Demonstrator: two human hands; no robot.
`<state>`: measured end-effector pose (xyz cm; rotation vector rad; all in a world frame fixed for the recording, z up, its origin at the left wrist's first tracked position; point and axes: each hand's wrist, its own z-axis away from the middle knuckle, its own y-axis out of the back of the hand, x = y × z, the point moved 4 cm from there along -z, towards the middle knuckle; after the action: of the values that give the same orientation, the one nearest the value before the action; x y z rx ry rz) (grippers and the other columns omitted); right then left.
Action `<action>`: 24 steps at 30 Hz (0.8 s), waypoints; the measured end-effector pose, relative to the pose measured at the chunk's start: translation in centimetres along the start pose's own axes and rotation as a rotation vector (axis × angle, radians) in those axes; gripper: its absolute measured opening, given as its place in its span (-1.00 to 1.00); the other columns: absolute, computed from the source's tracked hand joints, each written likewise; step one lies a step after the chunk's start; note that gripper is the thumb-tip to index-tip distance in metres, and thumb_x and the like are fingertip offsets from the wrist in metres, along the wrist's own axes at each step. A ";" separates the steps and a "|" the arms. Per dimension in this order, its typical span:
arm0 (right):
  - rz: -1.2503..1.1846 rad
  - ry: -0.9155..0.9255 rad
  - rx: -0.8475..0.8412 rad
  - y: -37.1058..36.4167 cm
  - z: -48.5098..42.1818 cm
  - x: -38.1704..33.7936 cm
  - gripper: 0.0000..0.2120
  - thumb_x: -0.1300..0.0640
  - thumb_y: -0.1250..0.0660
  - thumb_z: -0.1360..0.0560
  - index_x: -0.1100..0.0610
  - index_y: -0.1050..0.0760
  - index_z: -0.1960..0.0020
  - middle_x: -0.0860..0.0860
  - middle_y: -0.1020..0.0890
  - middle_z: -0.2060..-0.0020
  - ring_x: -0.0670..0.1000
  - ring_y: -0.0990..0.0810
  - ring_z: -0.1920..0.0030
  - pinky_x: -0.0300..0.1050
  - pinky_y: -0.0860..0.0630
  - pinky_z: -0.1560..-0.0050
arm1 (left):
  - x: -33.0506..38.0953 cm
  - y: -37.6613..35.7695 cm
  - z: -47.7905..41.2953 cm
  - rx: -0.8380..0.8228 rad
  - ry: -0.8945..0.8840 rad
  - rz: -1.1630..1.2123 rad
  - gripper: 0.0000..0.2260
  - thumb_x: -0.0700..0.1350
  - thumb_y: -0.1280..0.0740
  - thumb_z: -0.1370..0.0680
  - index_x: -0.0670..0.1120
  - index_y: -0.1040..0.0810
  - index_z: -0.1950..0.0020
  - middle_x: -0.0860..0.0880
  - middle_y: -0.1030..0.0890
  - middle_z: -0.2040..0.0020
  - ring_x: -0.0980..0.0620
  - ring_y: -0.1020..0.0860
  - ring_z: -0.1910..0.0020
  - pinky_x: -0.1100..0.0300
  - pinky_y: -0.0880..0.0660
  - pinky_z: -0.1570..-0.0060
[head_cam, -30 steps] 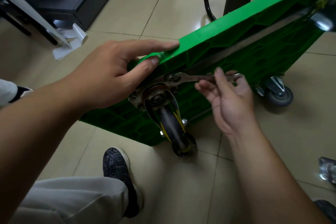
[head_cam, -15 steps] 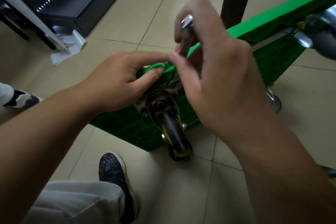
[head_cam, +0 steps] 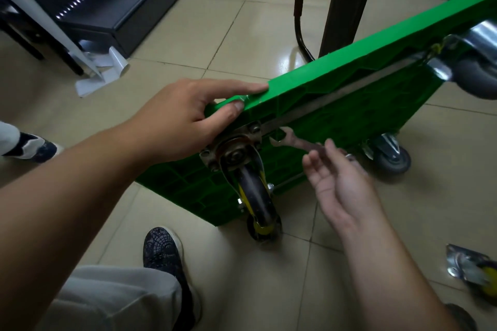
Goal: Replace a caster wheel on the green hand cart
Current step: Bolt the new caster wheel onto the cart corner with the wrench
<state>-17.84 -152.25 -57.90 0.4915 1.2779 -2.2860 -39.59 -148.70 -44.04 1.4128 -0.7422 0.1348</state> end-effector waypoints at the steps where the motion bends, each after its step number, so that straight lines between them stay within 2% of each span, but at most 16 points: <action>1: -0.018 -0.031 0.006 0.3 -0.2 0.8 -0.91 0.30 -0.31 -0.63 0.18 -0.40 0.01 0.07 -0.68 0.33 -0.03 -0.70 0.31 -0.17 -0.65 0.25 | 0.0 0.0 0.0 0.001 0.000 0.000 -0.63 0.15 -0.19 -0.63 0.43 -0.45 -0.43 0.20 -0.61 -0.34 -0.06 -0.68 -0.06 -0.18 -0.60 -0.10; 5: -0.064 -0.091 0.000 0.6 -0.6 2.1 -0.95 0.30 -0.30 -0.63 0.22 -0.43 -0.01 0.09 -0.68 0.33 -0.02 -0.71 0.30 -0.16 -0.65 0.25 | -0.3 0.0 -0.2 -0.005 -0.002 -0.012 -0.63 0.16 -0.18 -0.63 0.44 -0.43 -0.43 0.17 -0.64 -0.29 -0.12 -0.69 0.01 -0.18 -0.61 -0.03; 8: -0.064 -0.093 -0.029 0.3 -0.7 1.8 -0.95 0.33 -0.28 -0.61 0.21 -0.45 0.00 0.10 -0.68 0.27 -0.02 -0.70 0.30 -0.13 -0.65 0.25 | -0.4 -0.1 -0.3 -0.002 -0.006 -0.016 -0.63 0.17 -0.18 -0.63 0.44 -0.43 -0.43 0.18 -0.64 -0.29 -0.05 -0.69 -0.01 -0.16 -0.61 -0.05; 11: -0.088 -0.024 -0.079 0.1 -0.9 0.8 -0.73 0.36 -0.23 -0.60 0.18 -0.34 -0.26 0.13 -0.71 0.20 -0.02 -0.69 0.28 -0.12 -0.65 0.22 | -0.5 -0.1 -0.3 -0.011 -0.016 -0.013 -0.63 0.19 -0.16 -0.63 0.45 -0.42 -0.44 0.12 -0.66 -0.26 -0.17 -0.68 -0.01 -0.17 -0.61 -0.03; 14: -0.079 0.034 -0.191 0.2 -0.8 -0.3 -0.61 0.34 -0.21 -0.62 0.14 -0.18 -0.37 0.23 -0.73 -0.03 0.02 -0.73 0.10 -0.09 -0.66 0.09 | -0.6 -0.2 -0.3 -0.013 -0.035 -0.022 -0.62 0.20 -0.15 -0.63 0.45 -0.40 -0.44 0.06 -0.68 -0.24 -0.24 -0.67 -0.01 -0.16 -0.62 -0.01; 16: -0.054 0.033 -0.270 0.4 -0.6 -1.1 -0.64 0.33 -0.19 -0.64 0.22 -0.23 -0.40 0.29 -0.68 -0.14 0.12 -0.72 -0.12 -0.04 -0.66 -0.03 | -0.6 -0.3 -0.4 -0.007 -0.046 -0.026 -0.62 0.20 -0.16 -0.63 0.45 -0.40 -0.44 0.06 -0.68 -0.23 -0.25 -0.67 -0.01 -0.17 -0.61 -0.01; 17: -0.027 0.030 -0.297 0.5 -0.5 -1.4 -0.67 0.32 -0.18 -0.64 0.28 -0.28 -0.39 0.29 -0.67 -0.17 0.16 -0.69 -0.20 -0.02 -0.65 -0.08 | -0.7 -0.3 -0.4 -0.004 -0.051 -0.029 -0.63 0.21 -0.16 -0.63 0.46 -0.40 -0.44 0.05 -0.69 -0.21 -0.26 -0.67 -0.03 -0.19 -0.61 -0.03; 19: 0.060 0.024 -0.301 0.7 -0.3 -2.0 -0.73 0.29 -0.22 -0.61 0.29 -0.42 -0.30 0.30 -0.67 -0.18 0.17 -0.67 -0.23 -0.02 -0.65 -0.10 | -0.8 -0.2 -0.4 -0.002 -0.057 -0.031 -0.63 0.23 -0.15 -0.63 0.48 -0.40 -0.43 0.01 -0.70 -0.19 -0.27 -0.67 -0.05 -0.21 -0.60 -0.06; 24: 0.337 0.099 -0.216 0.5 0.8 -4.4 -0.87 0.25 -0.39 -0.48 0.24 -0.67 0.01 0.19 -0.74 0.05 0.20 -0.74 -0.05 0.02 -0.68 0.00 | -0.9 -0.2 -0.5 0.016 -0.075 -0.031 -0.64 0.26 -0.14 -0.61 0.53 -0.40 -0.39 0.13 -0.67 -0.24 -0.22 -0.68 -0.01 -0.18 -0.61 -0.04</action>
<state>-14.02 -152.17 -55.55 0.6912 1.3552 -1.8438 -39.99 -147.98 -44.73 1.4505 -0.7814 0.0640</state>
